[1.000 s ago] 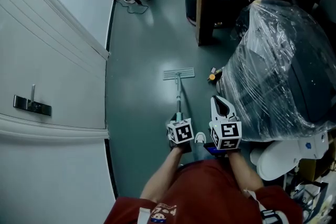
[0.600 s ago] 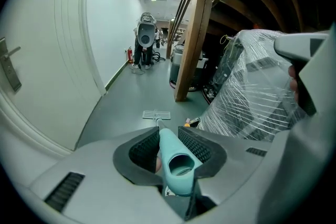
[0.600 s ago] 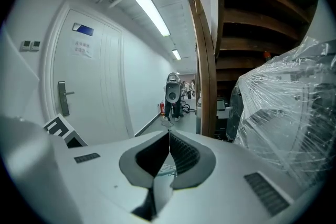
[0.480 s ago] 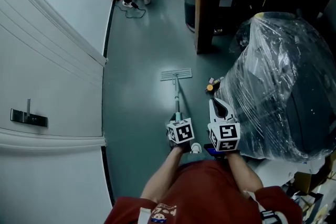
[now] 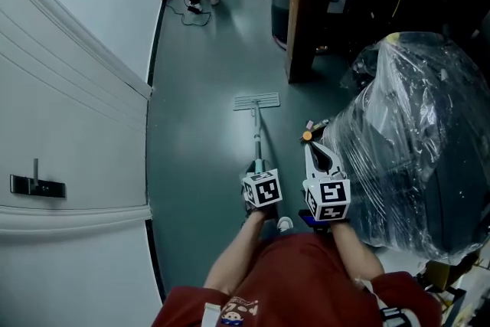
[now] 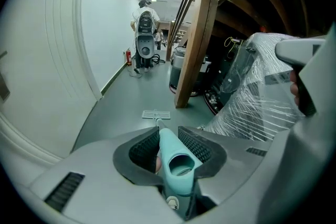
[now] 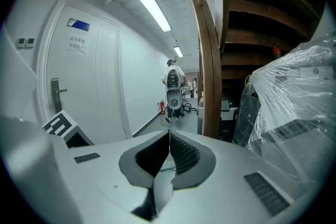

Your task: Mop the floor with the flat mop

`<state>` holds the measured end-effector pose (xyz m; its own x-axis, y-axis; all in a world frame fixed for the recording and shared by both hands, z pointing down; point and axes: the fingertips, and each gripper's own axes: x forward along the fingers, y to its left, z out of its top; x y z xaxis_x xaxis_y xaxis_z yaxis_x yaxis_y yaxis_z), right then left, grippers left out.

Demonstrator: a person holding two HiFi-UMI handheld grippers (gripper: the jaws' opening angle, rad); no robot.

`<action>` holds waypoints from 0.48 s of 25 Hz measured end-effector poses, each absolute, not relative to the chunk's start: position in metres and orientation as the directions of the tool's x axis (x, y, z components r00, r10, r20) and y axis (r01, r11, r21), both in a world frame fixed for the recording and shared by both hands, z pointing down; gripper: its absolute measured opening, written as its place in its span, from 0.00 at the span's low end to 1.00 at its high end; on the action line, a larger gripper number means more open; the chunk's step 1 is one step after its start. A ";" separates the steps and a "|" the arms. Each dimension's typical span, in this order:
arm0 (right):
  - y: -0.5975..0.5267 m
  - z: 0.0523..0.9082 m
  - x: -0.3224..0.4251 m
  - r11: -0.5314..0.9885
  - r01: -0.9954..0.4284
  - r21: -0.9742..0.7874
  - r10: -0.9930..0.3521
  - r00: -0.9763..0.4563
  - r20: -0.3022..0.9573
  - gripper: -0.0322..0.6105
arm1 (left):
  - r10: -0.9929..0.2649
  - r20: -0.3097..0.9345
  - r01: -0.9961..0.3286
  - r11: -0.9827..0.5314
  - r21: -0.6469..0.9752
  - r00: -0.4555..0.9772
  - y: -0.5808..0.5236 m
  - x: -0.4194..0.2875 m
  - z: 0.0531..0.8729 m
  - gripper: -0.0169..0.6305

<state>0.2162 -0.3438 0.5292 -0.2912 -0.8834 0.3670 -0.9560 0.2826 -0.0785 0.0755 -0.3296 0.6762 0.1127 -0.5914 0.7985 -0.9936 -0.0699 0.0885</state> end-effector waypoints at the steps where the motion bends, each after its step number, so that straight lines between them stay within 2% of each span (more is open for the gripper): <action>1: -0.355 0.530 0.214 0.279 -0.957 -0.077 -0.884 -0.287 0.368 0.08 | -0.592 0.797 -0.993 -0.073 0.091 0.117 -0.342 0.074 0.677 0.22; 12: -0.480 0.521 0.170 0.254 -0.965 -0.062 -0.887 -0.258 0.384 0.08 | -0.581 0.798 -0.987 -0.117 0.114 0.162 -0.463 0.039 0.672 0.22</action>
<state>0.1703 -0.4797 0.5206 -0.2577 -0.8867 0.3839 -0.9653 0.2537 -0.0622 0.0386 -0.4629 0.6720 0.1615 -0.5809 0.7978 -0.9865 -0.1171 0.1145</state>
